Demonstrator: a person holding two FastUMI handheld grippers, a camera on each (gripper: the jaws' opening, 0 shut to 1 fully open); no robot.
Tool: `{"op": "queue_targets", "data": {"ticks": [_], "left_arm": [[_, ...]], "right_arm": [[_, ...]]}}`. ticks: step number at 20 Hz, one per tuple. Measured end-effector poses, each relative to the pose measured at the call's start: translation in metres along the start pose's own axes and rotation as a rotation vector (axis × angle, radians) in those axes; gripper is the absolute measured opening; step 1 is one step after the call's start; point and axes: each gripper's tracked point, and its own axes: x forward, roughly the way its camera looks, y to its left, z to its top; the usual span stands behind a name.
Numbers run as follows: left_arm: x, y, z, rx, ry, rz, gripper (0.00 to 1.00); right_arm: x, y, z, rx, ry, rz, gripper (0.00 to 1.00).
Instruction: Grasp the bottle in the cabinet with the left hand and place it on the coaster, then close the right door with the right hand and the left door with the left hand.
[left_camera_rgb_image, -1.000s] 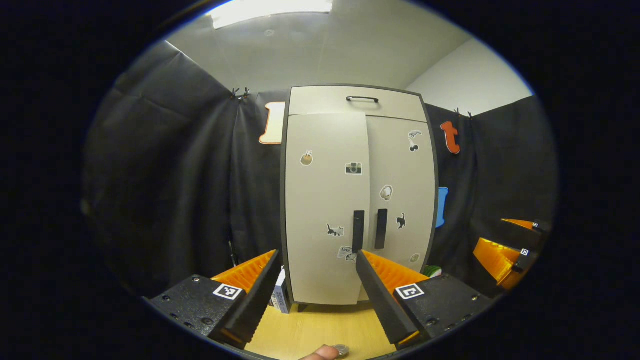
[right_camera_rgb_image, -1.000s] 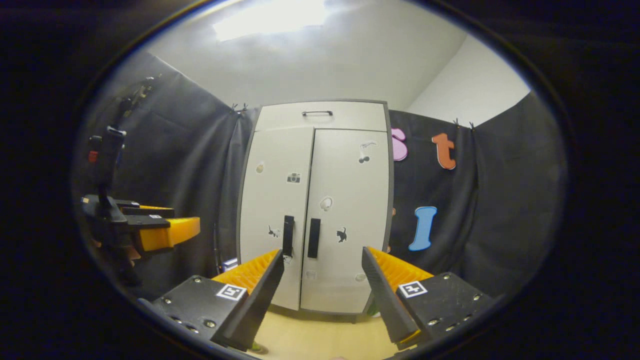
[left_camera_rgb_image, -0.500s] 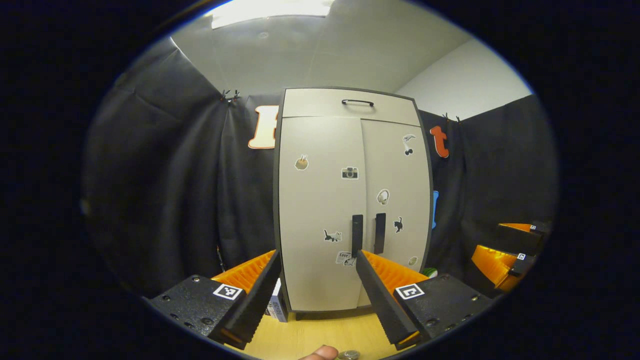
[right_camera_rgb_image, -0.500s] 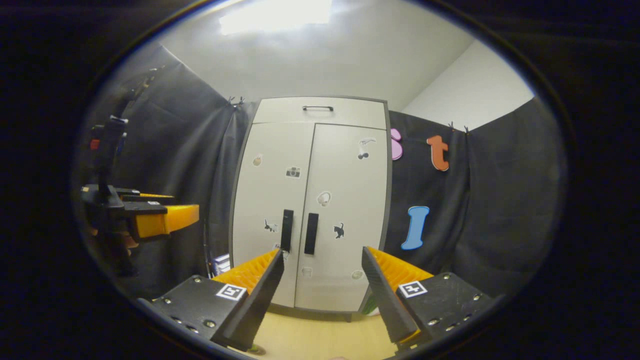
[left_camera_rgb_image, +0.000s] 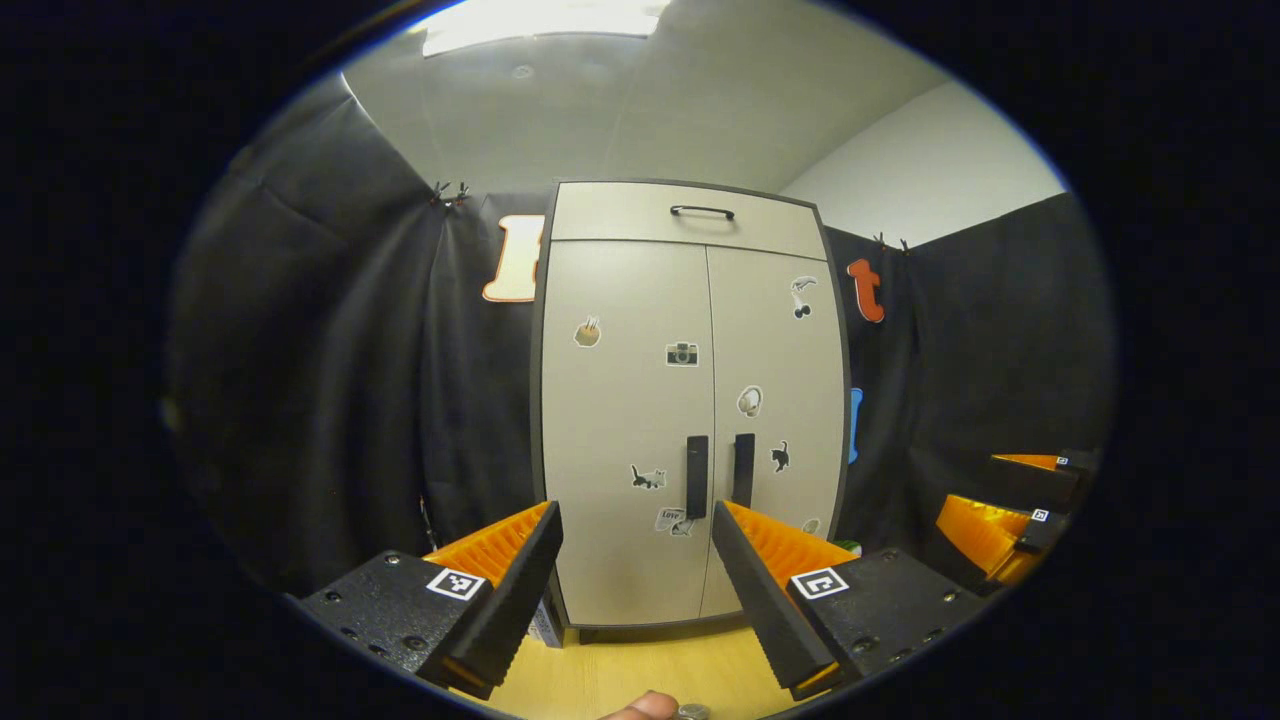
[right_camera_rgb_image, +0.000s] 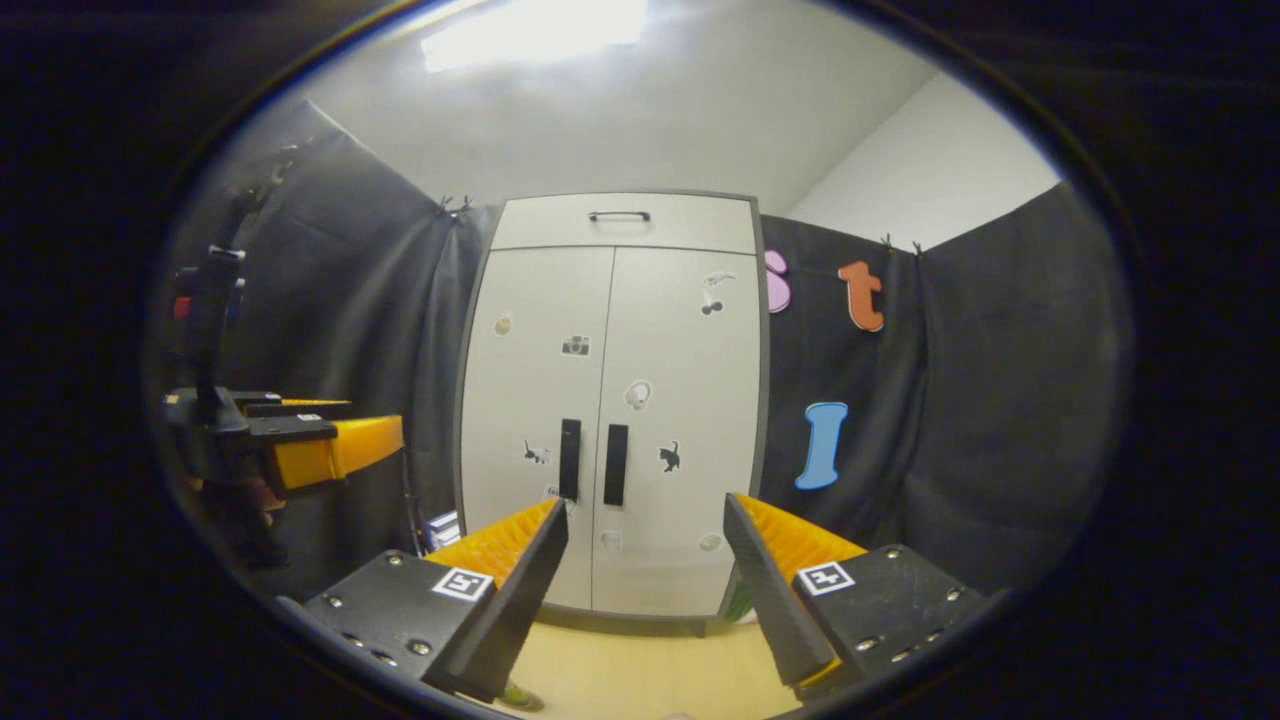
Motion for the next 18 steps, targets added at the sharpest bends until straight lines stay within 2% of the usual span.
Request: {"op": "queue_targets", "data": {"ticks": [2,7,8,10,13,14,16,17,18], "left_arm": [[0.002,-0.006,-0.001,-0.007,-0.003,-0.008,0.95],[0.006,-0.020,-0.010,-0.013,0.018,-0.020,0.95],[0.008,-0.021,-0.009,-0.010,0.018,-0.016,0.95],[0.012,-0.024,-0.006,-0.006,0.015,-0.007,0.95],[0.017,-0.034,-0.001,-0.019,0.006,0.002,0.95],[0.019,-0.036,-0.001,-0.026,0.003,0.008,0.95],[0.023,-0.042,-0.002,-0.030,0.007,0.020,0.94],[0.026,-0.045,-0.004,-0.033,0.013,0.026,0.95],[0.029,-0.050,-0.006,-0.038,0.022,0.028,0.95]], "right_arm": [[-0.001,-0.008,0.002,-0.004,-0.003,-0.020,0.98],[0.002,-0.013,-0.001,-0.017,-0.004,-0.019,0.92],[0.004,-0.014,0.001,-0.017,-0.009,-0.014,0.95],[0.007,-0.019,0.006,-0.007,-0.018,-0.010,0.92],[0.014,-0.032,0.013,0.012,-0.033,-0.012,0.92],[0.016,-0.036,0.014,0.014,-0.035,-0.013,0.95],[0.017,-0.045,0.013,0.007,-0.034,-0.018,0.92],[0.019,-0.049,0.012,0.000,-0.034,-0.017,0.95],[0.020,-0.053,0.012,-0.007,-0.036,-0.016,0.92]]}}
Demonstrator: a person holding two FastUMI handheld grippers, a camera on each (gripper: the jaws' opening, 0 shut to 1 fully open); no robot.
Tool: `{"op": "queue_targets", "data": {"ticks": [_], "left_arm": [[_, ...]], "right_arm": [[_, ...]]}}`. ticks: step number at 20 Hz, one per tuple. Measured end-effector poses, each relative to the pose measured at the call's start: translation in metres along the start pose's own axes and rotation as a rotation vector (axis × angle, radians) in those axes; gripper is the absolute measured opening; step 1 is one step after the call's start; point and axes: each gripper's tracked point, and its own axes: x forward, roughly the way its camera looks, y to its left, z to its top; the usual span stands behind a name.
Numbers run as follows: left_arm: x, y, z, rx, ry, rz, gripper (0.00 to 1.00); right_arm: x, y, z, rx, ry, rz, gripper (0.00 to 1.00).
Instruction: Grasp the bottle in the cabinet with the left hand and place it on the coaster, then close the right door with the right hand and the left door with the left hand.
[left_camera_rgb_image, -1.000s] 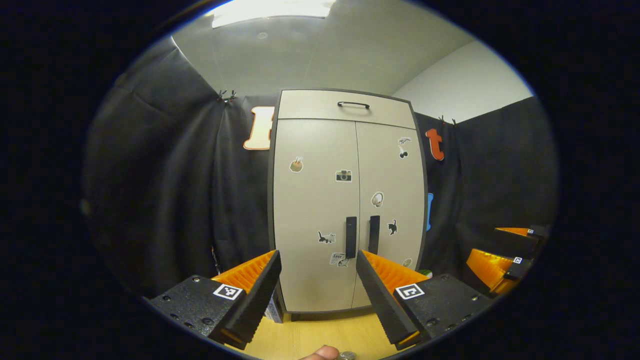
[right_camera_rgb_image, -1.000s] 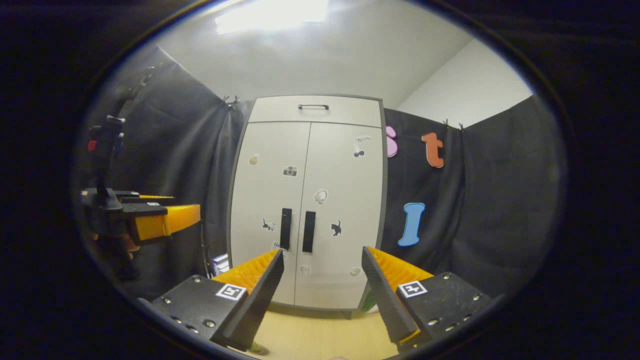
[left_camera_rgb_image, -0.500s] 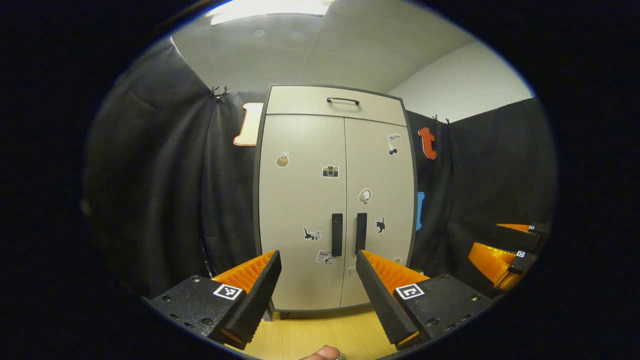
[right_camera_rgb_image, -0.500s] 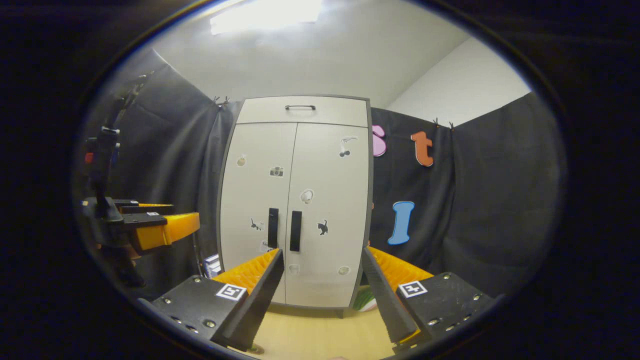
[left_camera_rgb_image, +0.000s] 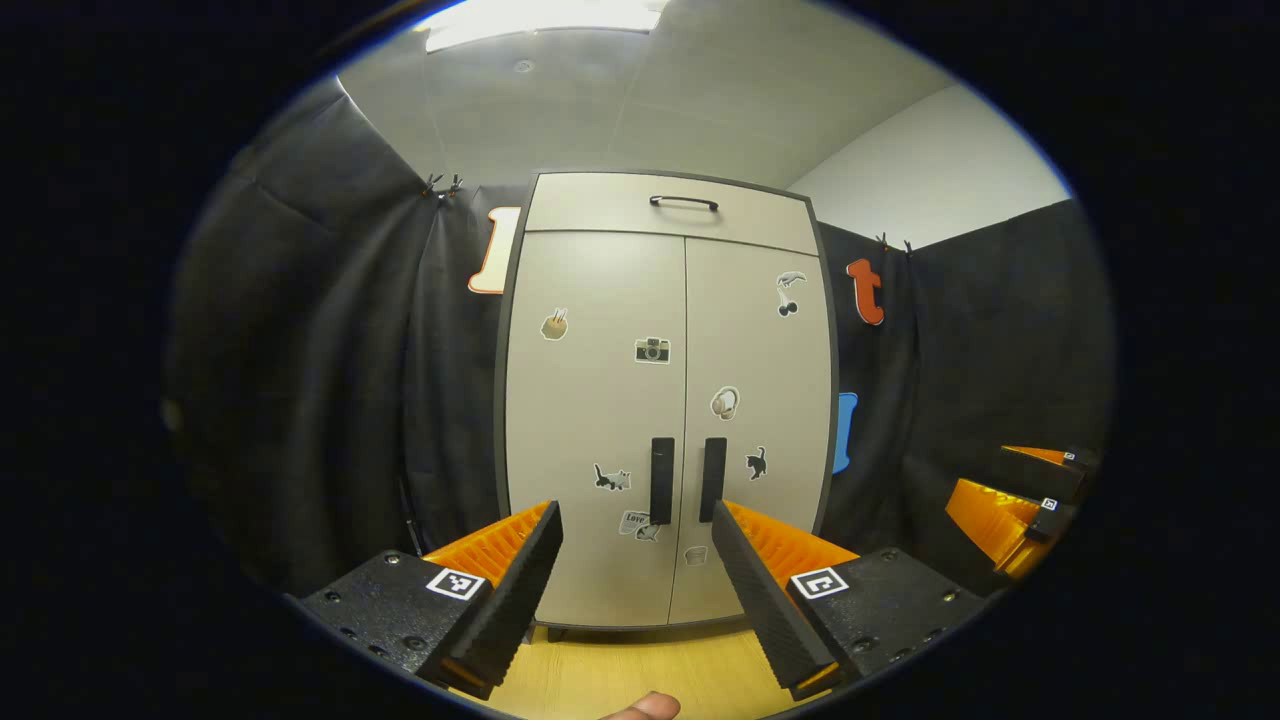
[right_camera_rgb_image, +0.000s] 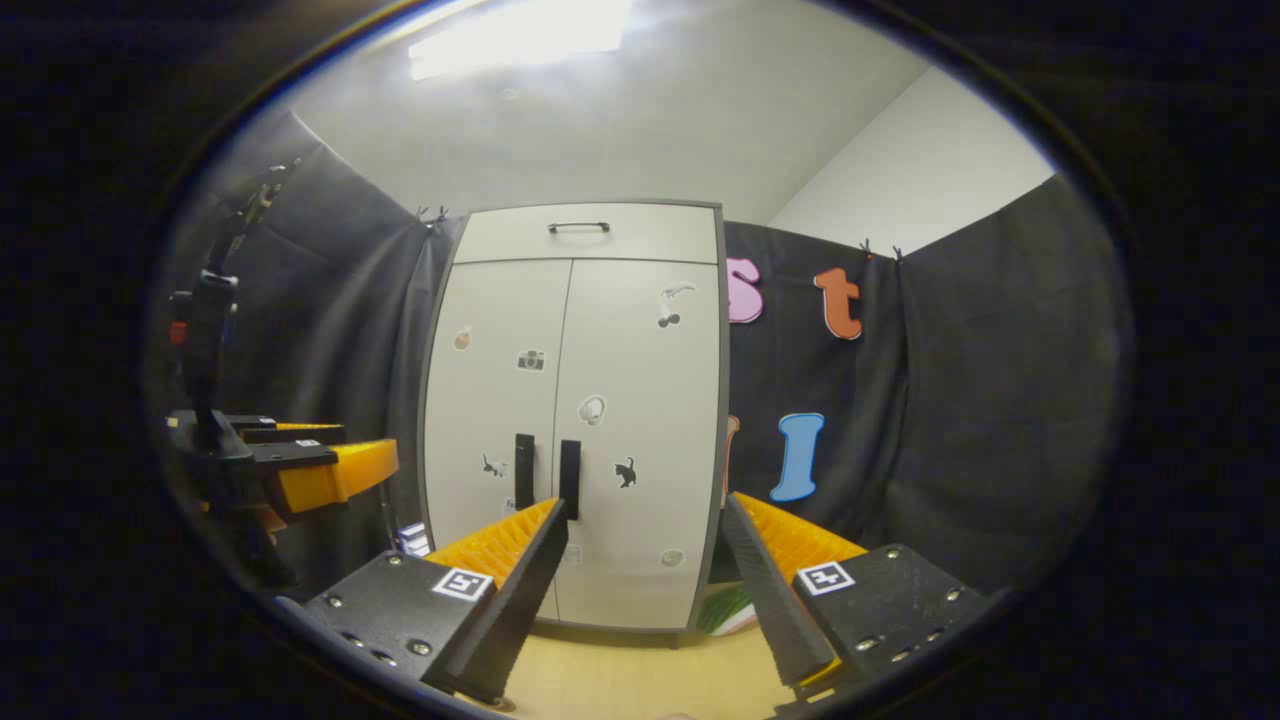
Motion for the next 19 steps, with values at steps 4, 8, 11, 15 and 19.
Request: {"op": "queue_targets", "data": {"ticks": [4,8,11,15,19], "left_arm": [[0.006,-0.012,0.001,-0.004,-0.010,0.013,0.95],[0.006,-0.018,0.002,-0.009,-0.020,0.026,0.95],[0.010,-0.018,0.002,-0.002,-0.035,0.042,0.95],[0.015,-0.021,-0.009,-0.006,-0.013,0.056,0.94],[0.019,-0.027,-0.019,0.020,0.006,0.066,0.95]], "right_arm": [[0.003,-0.016,0.002,0.007,-0.016,0.005,0.92],[0.004,-0.029,0.004,0.006,-0.031,0.020,0.95],[0.006,-0.037,0.002,0.003,-0.035,0.027,0.95],[0.012,-0.045,-0.002,0.016,-0.032,0.030,0.92],[0.014,-0.054,-0.007,0.027,-0.033,0.027,0.92]]}}
